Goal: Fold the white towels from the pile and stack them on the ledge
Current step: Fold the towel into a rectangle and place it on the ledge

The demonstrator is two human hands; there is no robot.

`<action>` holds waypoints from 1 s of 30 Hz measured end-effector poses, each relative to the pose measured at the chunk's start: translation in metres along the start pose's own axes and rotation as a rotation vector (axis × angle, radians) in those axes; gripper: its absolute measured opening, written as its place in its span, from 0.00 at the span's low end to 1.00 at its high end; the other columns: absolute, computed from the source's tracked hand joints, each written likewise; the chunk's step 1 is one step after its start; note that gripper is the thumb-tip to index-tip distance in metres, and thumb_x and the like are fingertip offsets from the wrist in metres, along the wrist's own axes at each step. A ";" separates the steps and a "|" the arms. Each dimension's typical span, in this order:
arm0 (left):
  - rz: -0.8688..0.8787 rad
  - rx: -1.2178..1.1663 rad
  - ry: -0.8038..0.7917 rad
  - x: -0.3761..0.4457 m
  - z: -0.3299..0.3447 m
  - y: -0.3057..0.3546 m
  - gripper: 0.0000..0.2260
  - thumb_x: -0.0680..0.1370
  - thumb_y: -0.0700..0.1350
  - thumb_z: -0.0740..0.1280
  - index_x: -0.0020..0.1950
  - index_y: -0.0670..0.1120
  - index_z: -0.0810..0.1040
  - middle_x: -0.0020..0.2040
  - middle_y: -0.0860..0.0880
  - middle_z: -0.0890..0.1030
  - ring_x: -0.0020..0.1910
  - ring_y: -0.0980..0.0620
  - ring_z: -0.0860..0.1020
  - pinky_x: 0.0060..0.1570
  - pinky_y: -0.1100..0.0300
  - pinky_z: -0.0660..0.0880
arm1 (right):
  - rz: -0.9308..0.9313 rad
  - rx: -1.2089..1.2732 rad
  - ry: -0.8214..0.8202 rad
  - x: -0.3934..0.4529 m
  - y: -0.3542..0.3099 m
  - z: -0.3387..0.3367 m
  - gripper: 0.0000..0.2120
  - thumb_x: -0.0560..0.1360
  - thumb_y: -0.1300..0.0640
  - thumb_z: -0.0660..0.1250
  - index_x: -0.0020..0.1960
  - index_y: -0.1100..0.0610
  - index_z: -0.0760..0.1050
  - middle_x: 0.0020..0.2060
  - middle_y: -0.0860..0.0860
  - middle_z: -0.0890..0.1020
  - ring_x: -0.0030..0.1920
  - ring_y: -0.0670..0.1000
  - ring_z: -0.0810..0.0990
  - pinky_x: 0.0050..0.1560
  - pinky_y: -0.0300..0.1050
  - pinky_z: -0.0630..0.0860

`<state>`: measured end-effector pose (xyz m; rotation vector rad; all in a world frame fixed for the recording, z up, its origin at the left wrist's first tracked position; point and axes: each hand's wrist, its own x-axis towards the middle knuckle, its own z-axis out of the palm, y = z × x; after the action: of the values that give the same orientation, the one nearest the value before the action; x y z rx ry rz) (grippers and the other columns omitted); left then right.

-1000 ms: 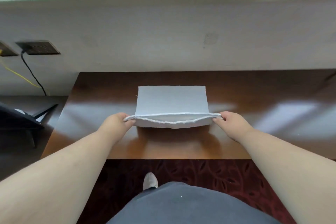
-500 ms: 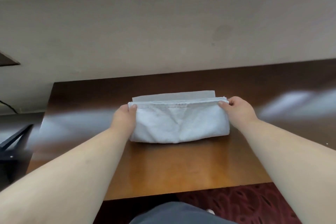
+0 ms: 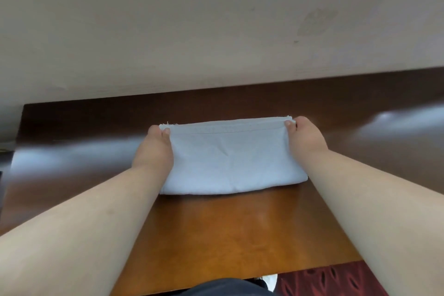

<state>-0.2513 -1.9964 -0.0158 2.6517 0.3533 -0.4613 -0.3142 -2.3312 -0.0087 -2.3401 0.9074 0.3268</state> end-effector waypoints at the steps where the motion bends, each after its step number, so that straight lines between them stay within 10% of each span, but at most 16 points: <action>1: 0.013 0.030 0.000 -0.001 -0.001 0.000 0.14 0.85 0.52 0.50 0.60 0.44 0.68 0.41 0.47 0.73 0.47 0.37 0.77 0.43 0.48 0.71 | 0.022 0.002 0.010 0.001 -0.001 0.002 0.14 0.84 0.44 0.52 0.51 0.53 0.67 0.39 0.49 0.74 0.44 0.55 0.73 0.46 0.48 0.66; 11: -0.005 -0.054 0.053 -0.002 -0.008 -0.005 0.16 0.83 0.59 0.54 0.66 0.53 0.63 0.47 0.48 0.76 0.43 0.43 0.73 0.43 0.50 0.71 | 0.062 -0.047 0.125 0.004 -0.003 0.011 0.12 0.81 0.40 0.56 0.49 0.48 0.65 0.39 0.49 0.77 0.42 0.57 0.77 0.40 0.49 0.70; 17: 0.131 -0.019 0.297 -0.005 -0.002 0.027 0.30 0.76 0.55 0.69 0.75 0.52 0.62 0.73 0.44 0.65 0.71 0.44 0.63 0.70 0.49 0.60 | -0.206 -0.179 0.352 -0.006 -0.028 0.025 0.24 0.78 0.49 0.65 0.72 0.48 0.66 0.73 0.53 0.66 0.72 0.57 0.63 0.69 0.56 0.60; 21: 0.670 0.299 0.017 -0.033 0.027 0.045 0.31 0.78 0.65 0.51 0.80 0.56 0.52 0.80 0.48 0.52 0.79 0.46 0.48 0.76 0.49 0.42 | -0.596 -0.431 0.113 -0.037 -0.048 0.055 0.29 0.80 0.39 0.52 0.78 0.46 0.59 0.80 0.52 0.54 0.79 0.56 0.48 0.77 0.59 0.44; 25: 0.579 0.511 -0.135 -0.027 0.046 0.016 0.35 0.73 0.72 0.36 0.77 0.61 0.34 0.80 0.52 0.35 0.77 0.47 0.33 0.73 0.42 0.33 | -0.513 -0.638 -0.108 -0.037 -0.018 0.066 0.38 0.74 0.28 0.35 0.80 0.42 0.35 0.80 0.49 0.38 0.79 0.55 0.33 0.76 0.62 0.34; 30: 0.599 0.565 -0.079 -0.014 0.038 -0.003 0.34 0.74 0.73 0.34 0.77 0.62 0.33 0.80 0.49 0.36 0.78 0.46 0.33 0.75 0.48 0.36 | -0.423 -0.657 -0.034 -0.017 0.006 0.042 0.41 0.73 0.26 0.34 0.80 0.46 0.37 0.81 0.50 0.40 0.80 0.55 0.37 0.77 0.62 0.42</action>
<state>-0.2749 -2.0135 -0.0446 3.0538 -0.6826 -0.5127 -0.3312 -2.3002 -0.0374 -3.0278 0.2780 0.5435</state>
